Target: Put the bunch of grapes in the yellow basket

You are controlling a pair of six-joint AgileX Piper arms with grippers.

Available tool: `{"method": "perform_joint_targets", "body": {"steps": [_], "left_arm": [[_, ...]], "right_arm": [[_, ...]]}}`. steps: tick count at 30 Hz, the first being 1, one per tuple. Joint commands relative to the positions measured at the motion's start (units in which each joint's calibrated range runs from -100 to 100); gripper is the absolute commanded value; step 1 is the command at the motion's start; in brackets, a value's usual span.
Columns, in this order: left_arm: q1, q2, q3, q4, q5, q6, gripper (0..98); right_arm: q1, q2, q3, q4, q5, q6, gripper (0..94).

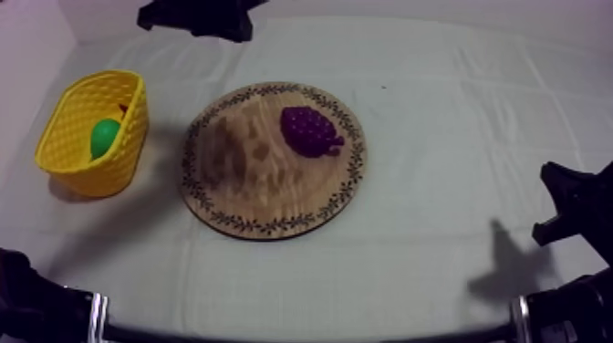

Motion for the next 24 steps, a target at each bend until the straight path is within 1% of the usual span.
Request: {"method": "perform_joint_targets", "body": {"steps": [1,3,6,9,12,17,20,24], "left_arm": [[-0.03,0.70,-0.35,0.09,0.11,0.41,16.3],[-0.15,1.18,-0.56,0.37,0.26,1.12,33.4],[-0.32,1.70,-0.79,1.34,0.80,2.05,55.2],[-0.03,2.37,-1.26,2.37,2.45,2.55,70.3],[0.45,3.29,-2.07,3.28,4.84,2.88,79.0],[0.70,5.27,-3.11,5.49,7.18,3.81,91.4],[0.77,6.69,-3.81,6.13,7.59,4.52,94.5],[0.71,9.17,-4.96,6.47,7.76,5.56,95.8]], "right_arm": [[-0.02,-0.01,-0.03,0.01,-0.03,-0.01,0.4],[-0.02,-0.01,-0.03,0.01,-0.03,-0.01,0.4],[-0.02,-0.01,-0.03,0.01,-0.03,-0.01,0.4],[-0.02,-0.01,-0.03,0.01,-0.03,-0.01,0.4],[-0.02,-0.01,-0.03,0.01,-0.03,-0.01,0.4],[-0.02,-0.01,-0.03,0.01,-0.03,-0.01,0.4],[-0.02,-0.01,-0.03,0.01,-0.03,-0.01,0.4],[-0.02,-0.01,-0.03,0.01,-0.03,-0.02,0.4]]}}
